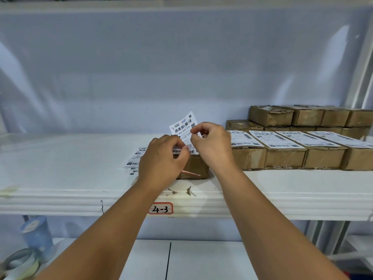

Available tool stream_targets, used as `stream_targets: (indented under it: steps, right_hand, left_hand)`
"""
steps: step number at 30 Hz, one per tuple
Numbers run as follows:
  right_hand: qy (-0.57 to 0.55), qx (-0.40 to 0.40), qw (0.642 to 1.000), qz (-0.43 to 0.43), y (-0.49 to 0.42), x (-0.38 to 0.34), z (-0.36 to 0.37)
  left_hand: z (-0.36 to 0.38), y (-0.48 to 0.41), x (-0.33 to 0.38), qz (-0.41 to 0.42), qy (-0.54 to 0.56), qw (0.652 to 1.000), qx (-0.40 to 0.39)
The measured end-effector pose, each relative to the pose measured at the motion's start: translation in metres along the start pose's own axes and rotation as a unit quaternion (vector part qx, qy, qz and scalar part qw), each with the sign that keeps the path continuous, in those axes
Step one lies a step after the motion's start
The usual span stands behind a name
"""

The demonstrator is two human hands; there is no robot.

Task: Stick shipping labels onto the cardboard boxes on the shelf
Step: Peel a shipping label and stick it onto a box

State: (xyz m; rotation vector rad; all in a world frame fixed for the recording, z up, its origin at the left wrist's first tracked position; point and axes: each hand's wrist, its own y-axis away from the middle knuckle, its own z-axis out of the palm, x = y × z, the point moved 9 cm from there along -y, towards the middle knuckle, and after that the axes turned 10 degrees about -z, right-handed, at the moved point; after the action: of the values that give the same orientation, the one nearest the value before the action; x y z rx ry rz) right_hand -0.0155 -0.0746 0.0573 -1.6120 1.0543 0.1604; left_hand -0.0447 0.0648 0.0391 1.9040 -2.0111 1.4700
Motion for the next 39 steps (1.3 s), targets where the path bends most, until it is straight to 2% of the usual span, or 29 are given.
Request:
stream_targets:
  steps: [13,15,19,24,29,39]
  right_hand:
    - [0.116,0.036,0.99,-0.075,0.001,-0.012,0.0]
    - [0.107,0.028,0.992,-0.061,0.001,-0.008,0.001]
    - [0.052,-0.042,0.998,0.021,0.002,0.008,0.01]
    - [0.021,-0.062,0.996,0.053,0.004,0.011,0.012]
    - [0.0,-0.031,0.998,0.054,0.003,0.009,0.006]
    - [-0.076,-0.02,0.997,0.026,0.0,0.004,0.007]
  left_hand:
    - [0.0,0.0,0.001,0.009,-0.011,1.0,0.01]
    - [0.0,0.0,0.0,0.011,-0.014,1.0,0.01]
    - [0.001,-0.001,0.0,0.007,-0.01,1.0,0.009]
    - [0.0,-0.002,-0.001,0.011,-0.001,1.0,0.02]
    - [-0.001,-0.002,0.0,0.013,0.003,1.0,0.024]
    - [0.002,-0.006,-0.008,-0.02,-0.001,1.0,0.004]
